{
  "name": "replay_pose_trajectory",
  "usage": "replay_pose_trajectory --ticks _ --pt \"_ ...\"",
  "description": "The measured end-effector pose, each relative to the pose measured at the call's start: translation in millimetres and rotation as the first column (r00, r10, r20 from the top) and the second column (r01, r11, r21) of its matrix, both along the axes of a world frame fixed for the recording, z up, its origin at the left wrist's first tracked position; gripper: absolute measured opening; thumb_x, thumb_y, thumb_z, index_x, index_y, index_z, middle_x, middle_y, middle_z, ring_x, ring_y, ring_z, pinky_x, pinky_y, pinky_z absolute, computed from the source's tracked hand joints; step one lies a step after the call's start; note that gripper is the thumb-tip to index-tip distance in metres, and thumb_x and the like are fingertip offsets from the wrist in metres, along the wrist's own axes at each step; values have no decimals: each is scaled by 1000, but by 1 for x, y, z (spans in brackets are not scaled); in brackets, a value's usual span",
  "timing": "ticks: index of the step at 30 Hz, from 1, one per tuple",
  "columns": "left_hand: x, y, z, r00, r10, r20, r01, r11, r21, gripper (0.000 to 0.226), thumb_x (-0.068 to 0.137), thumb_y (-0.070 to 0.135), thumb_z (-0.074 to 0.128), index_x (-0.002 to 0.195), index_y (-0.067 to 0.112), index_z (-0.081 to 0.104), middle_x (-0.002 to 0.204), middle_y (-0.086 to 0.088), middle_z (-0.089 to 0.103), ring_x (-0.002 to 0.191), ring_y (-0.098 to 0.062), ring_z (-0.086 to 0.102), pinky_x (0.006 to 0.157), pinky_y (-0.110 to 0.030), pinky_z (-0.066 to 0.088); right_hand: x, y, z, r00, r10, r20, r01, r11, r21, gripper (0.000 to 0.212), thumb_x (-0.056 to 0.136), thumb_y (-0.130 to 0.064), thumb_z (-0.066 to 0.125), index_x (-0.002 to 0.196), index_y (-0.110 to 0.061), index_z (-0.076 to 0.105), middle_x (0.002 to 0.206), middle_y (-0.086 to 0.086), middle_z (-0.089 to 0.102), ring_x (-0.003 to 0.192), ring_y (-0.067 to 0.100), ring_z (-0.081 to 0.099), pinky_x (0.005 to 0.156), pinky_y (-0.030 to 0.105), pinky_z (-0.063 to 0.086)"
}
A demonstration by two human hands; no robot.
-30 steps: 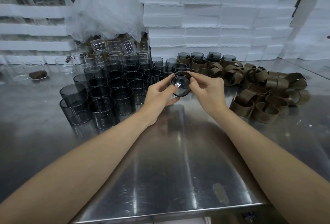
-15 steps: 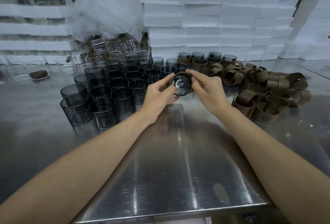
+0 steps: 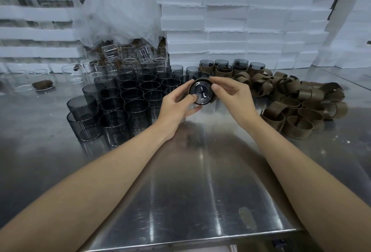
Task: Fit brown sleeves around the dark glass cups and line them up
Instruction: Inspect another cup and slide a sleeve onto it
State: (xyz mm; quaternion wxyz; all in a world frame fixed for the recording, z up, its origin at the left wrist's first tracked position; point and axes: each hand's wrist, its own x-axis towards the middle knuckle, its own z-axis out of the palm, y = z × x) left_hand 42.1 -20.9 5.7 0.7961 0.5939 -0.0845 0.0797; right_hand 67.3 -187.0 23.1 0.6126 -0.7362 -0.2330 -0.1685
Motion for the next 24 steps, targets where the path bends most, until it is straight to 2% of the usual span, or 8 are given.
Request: replay_pose_trajectory --ticks 2,4,6,11,14,17,22,24 --pt "0 0 0 1000 -25 9 25 1000 -3 41 95 -1 55 134 11 58 128 -9 64 114 -20 64 90 -43 57 5 -3 -2 986 92 -136 -85 995 58 31 95 -17 60 127 -16 62 121 -1 68 114 9 63 98 28 50" --pt "0 0 0 998 -56 10 56 998 -11 40 96 3 55 136 10 56 129 -10 64 117 -23 63 91 -43 56 8 -7 -5 931 252 -263 -221 965 142 33 97 -25 55 128 -16 61 125 6 66 117 20 62 100 38 49" --pt "0 0 1 996 -88 4 88 996 -21 40 97 11 56 137 11 54 131 -11 63 122 -27 60 94 -43 55 9 -9 -7 882 362 -303 -312 929 200 34 96 -32 53 124 -16 64 124 12 66 115 29 63 101 43 49" --pt "-1 1 1 982 -188 12 188 982 -31 56 88 29 61 141 13 51 135 -12 60 124 -28 58 97 -43 53 10 -13 -4 855 368 -366 -292 924 247 47 94 -43 54 126 -10 62 127 20 62 120 38 57 105 47 46" --pt "-2 1 1 981 -191 -28 188 978 -86 62 83 33 62 140 12 51 133 -12 61 122 -31 59 91 -42 56 7 -12 -5 853 332 -403 -267 940 211 50 93 -45 52 126 -9 62 127 24 61 112 38 61 104 48 45" --pt "0 2 2 978 -197 -61 189 975 -119 61 80 33 65 138 18 52 128 -6 66 115 -26 64 84 -39 58 3 -9 -3 848 320 -424 -247 944 219 51 89 -46 52 125 -10 63 126 23 61 106 33 60 103 49 44" --pt "1 1 2 967 -243 -80 231 963 -136 61 81 33 63 139 16 52 124 -4 68 110 -22 67 83 -37 58 2 -9 -4 799 371 -473 -268 924 272 45 86 -47 53 118 -17 65 121 13 65 109 26 60 103 40 47" --pt "2 2 2 963 -258 -83 243 958 -155 55 81 32 63 134 18 54 120 -2 70 107 -21 68 82 -36 58 2 -7 -5 773 408 -485 -272 905 328 44 85 -47 54 115 -18 65 117 9 67 106 21 62 97 34 51"
